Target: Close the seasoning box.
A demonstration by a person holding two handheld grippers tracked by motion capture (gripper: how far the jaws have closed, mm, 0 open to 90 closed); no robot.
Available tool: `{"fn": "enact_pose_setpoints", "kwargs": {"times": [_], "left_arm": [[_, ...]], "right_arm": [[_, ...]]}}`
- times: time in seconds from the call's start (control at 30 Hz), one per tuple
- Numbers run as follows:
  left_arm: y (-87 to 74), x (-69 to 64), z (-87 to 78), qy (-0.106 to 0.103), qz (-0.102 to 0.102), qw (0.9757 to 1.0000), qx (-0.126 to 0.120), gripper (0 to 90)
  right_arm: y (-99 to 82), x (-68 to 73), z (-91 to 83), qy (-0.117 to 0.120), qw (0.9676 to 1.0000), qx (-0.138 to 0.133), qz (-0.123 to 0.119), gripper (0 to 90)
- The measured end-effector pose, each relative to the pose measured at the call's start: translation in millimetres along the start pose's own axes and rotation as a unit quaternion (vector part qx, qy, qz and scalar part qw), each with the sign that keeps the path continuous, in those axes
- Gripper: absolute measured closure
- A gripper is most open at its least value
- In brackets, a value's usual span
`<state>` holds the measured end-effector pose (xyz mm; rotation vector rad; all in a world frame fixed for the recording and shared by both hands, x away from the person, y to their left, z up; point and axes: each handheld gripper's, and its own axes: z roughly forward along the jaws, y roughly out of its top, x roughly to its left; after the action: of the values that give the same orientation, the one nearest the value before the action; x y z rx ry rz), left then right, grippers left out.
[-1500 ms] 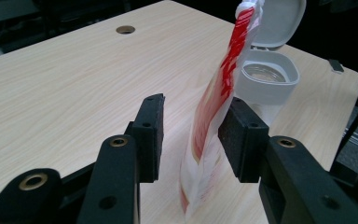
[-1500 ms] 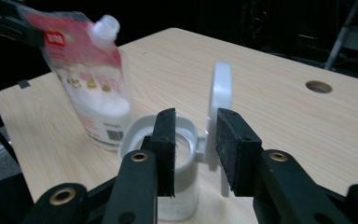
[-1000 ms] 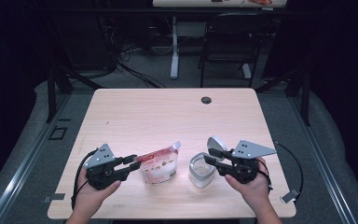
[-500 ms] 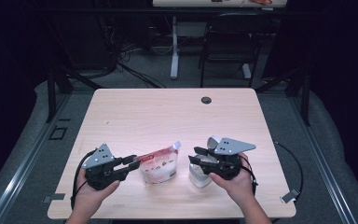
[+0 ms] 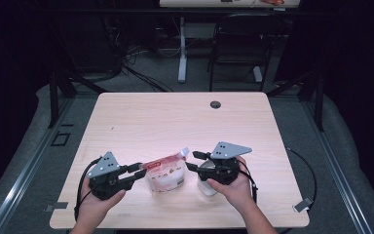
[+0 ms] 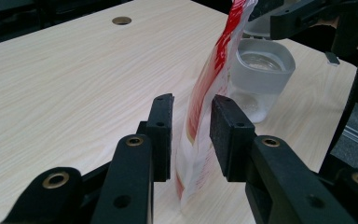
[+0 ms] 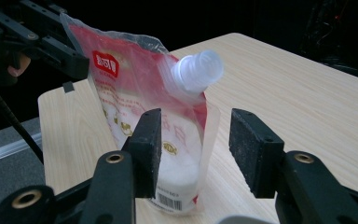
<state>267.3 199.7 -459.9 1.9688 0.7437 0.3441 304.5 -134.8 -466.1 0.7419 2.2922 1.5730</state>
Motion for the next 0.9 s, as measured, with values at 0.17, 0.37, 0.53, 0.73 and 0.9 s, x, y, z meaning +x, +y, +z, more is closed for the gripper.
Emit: {"fn": "enact_pose_setpoints", "kwargs": {"times": [0.17, 0.37, 0.53, 0.73, 0.9], "left_arm": [[-1.8, -0.5, -2.1, 0.002, 0.001, 1.0000, 0.001, 72.2], [-2.8, -1.6, -3.3, 0.003, 0.002, 1.0000, 0.005, 75.3], [-3.2, -1.5, -3.1, 0.002, 0.005, 1.0000, 0.003, 78.3], [-2.9, -2.3, -2.8, -0.002, 0.007, 1.0000, 0.004, 81.4], [-2.9, -2.3, -2.4, -0.002, 0.008, 1.0000, 0.003, 84.1]], "right_arm": [[1.4, 0.5, 8.2, 0.005, 1.0000, 0.004, -0.002, 54.4], [6.1, 1.8, 15.3, 0.005, 1.0000, 0.002, -0.007, 54.5], [10.7, 0.0, 16.5, 0.003, 1.0000, -0.001, -0.009, 54.5], [13.3, -1.6, 18.0, -0.004, 0.9999, -0.002, -0.012, 53.3], [13.1, -2.4, 20.4, 0.003, 1.0000, -0.001, -0.008, 53.6]]}}
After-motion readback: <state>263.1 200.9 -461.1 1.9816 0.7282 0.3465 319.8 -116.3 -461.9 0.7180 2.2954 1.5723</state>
